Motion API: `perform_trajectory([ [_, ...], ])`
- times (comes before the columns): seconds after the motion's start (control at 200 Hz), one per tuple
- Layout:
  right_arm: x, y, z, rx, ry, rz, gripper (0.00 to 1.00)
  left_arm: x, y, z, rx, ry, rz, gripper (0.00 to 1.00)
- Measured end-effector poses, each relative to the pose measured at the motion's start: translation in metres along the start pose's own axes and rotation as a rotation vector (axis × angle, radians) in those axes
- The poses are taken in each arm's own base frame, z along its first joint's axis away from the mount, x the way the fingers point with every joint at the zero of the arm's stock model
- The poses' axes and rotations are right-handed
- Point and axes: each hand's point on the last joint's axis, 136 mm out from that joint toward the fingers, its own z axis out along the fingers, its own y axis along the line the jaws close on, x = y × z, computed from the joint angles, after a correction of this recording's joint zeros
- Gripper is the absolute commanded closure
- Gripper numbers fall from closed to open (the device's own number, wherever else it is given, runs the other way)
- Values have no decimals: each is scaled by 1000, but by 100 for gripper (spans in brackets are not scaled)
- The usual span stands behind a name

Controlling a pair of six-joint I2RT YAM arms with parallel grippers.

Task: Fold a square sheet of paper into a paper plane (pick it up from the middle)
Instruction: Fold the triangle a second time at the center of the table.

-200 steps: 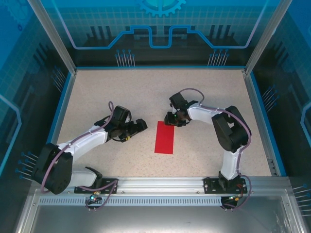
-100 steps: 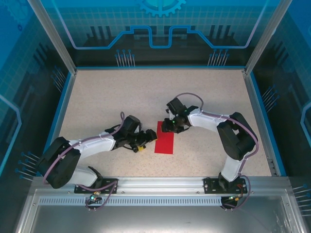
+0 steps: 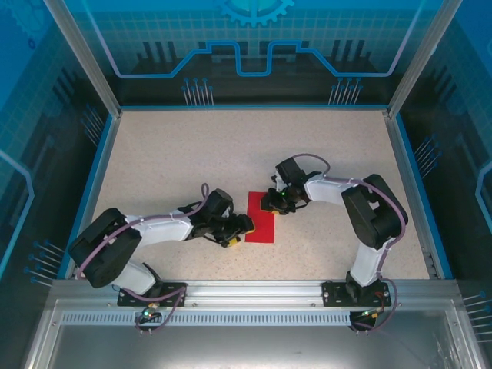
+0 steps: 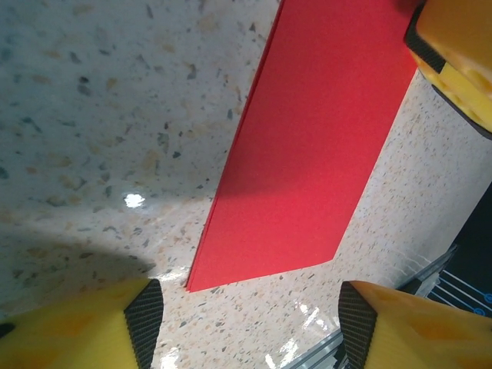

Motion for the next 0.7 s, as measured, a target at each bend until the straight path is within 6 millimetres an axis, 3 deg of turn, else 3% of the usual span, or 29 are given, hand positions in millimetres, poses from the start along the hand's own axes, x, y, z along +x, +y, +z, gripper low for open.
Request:
perform_trajectory([
  [0.695, -1, -1, -2, -103, 25, 67, 69, 2, -10, 8, -9, 16, 4, 36],
])
